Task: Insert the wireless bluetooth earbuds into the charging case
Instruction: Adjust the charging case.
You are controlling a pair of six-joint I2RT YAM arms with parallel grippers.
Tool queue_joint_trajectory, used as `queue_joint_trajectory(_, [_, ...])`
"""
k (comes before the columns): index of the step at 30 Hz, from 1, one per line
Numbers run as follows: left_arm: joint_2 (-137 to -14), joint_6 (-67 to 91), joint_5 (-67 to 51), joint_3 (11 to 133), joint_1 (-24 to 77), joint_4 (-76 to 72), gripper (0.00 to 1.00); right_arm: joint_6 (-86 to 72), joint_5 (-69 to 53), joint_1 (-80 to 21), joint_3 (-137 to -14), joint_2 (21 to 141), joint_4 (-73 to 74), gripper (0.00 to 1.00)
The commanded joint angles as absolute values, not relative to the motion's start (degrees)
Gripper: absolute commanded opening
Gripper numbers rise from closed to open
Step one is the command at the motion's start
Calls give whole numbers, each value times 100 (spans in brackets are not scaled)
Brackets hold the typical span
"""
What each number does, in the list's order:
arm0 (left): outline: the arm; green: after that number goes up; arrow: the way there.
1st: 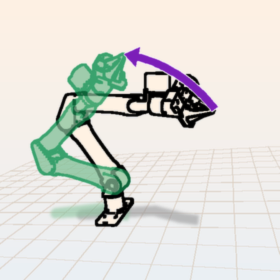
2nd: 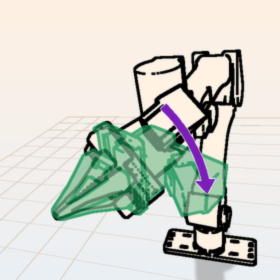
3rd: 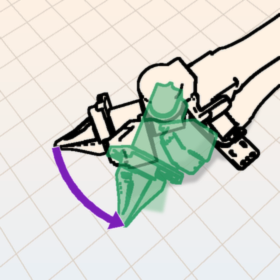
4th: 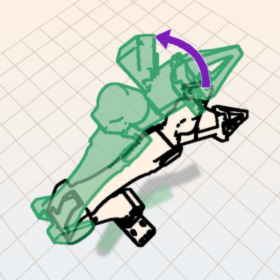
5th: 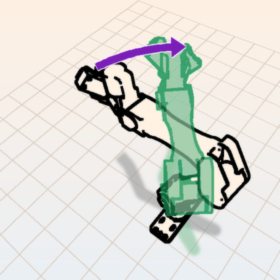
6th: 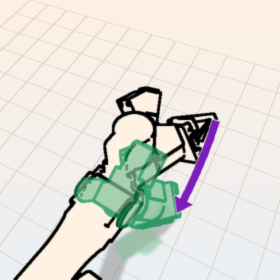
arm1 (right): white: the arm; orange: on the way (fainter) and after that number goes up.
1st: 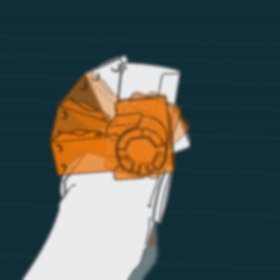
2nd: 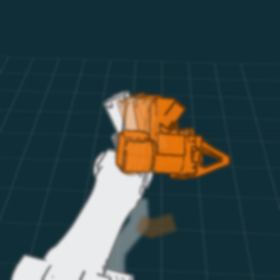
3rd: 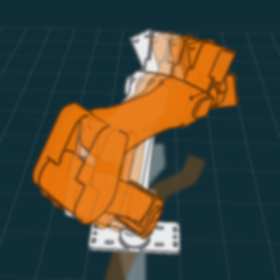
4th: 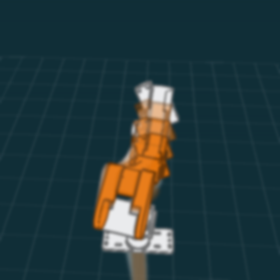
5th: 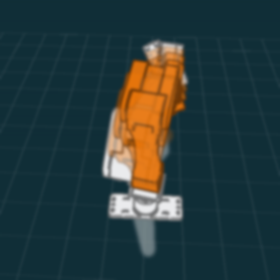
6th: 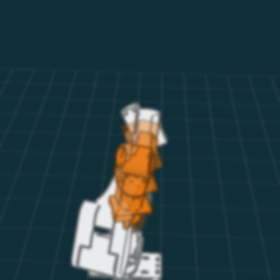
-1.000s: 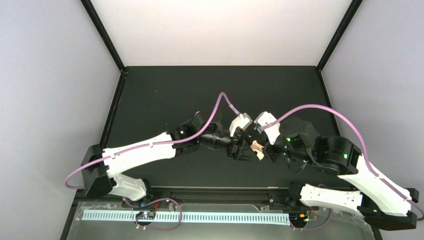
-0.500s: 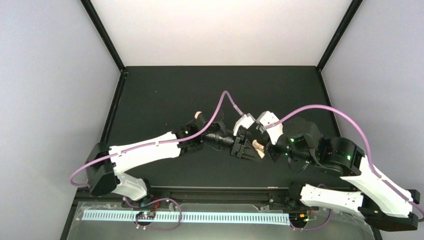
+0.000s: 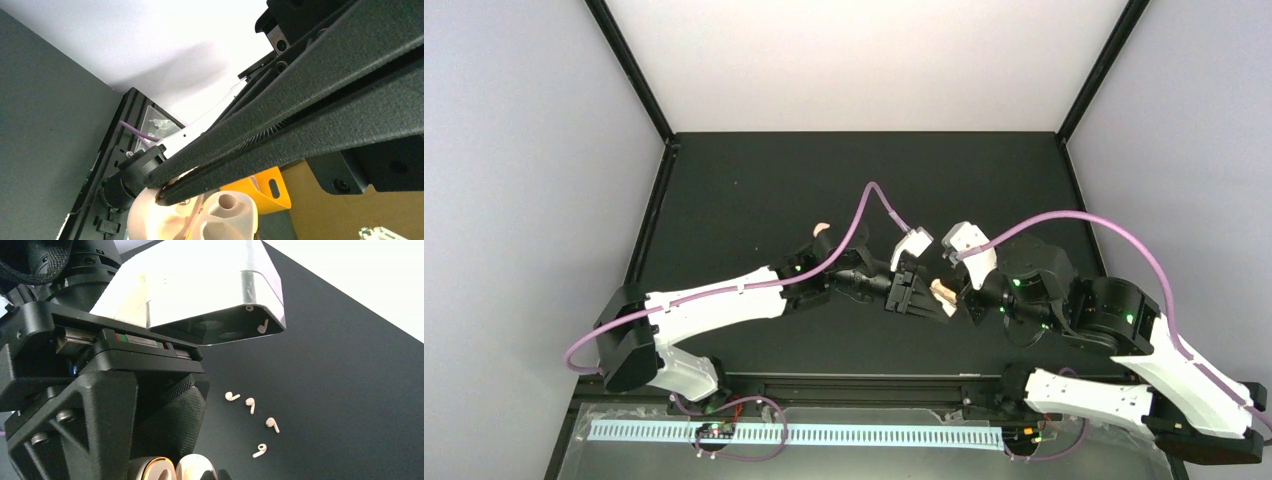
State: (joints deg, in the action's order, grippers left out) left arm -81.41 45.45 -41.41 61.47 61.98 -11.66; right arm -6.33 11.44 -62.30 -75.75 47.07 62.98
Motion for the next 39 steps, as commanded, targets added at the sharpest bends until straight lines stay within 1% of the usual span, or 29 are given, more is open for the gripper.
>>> queue_joint_trajectory(1, [-8147,4658,-4192,6166,6220,-1544,34,-685,1100,-6274,-7645,4654,6234,1])
queue_joint_trajectory(11, [-8117,4636,-4236,6026,6223,-1683,19,-764,897,-6275,-7688,4592,6231,1])
queue_joint_trajectory(16, [-8112,4597,-4270,5988,6218,-1696,8,-780,825,-6275,-7717,4588,6241,1])
queue_joint_trajectory(17, [-8111,4587,-4288,5974,6222,-1711,3,-794,800,-6275,-7717,4588,6243,1])
queue_joint_trajectory(18, [-8104,4571,-4306,5964,6218,-1720,2,-803,762,-6275,-7717,4581,6237,1])
queue_joint_trajectory(24, [-7951,4325,-4383,5841,6218,-1866,2,-905,508,-6267,-7783,4504,6183,2])
queue_joint_trajectory(29, [-7681,4045,-4386,5723,6223,-1988,1,-1004,403,-6274,-7853,4447,6186,10])
queue_joint_trajectory(32, [-7516,3872,-4380,5684,6223,-1989,2,-1057,341,-6271,-7873,4448,6177,21])
queue_joint_trajectory(36, [-7366,3539,-4364,5622,6223,-1857,2,-1135,182,-6275,-7937,4400,6123,38])
queue_joint_trajectory(37, [-7277,3475,-4352,5598,6223,-1827,2,-1155,138,-6271,-7959,4389,6109,40])
queue_joint_trajectory(39, [-7120,3395,-4336,5547,6223,-1809,2,-1215,70,-6275,-7992,4388,6080,41])
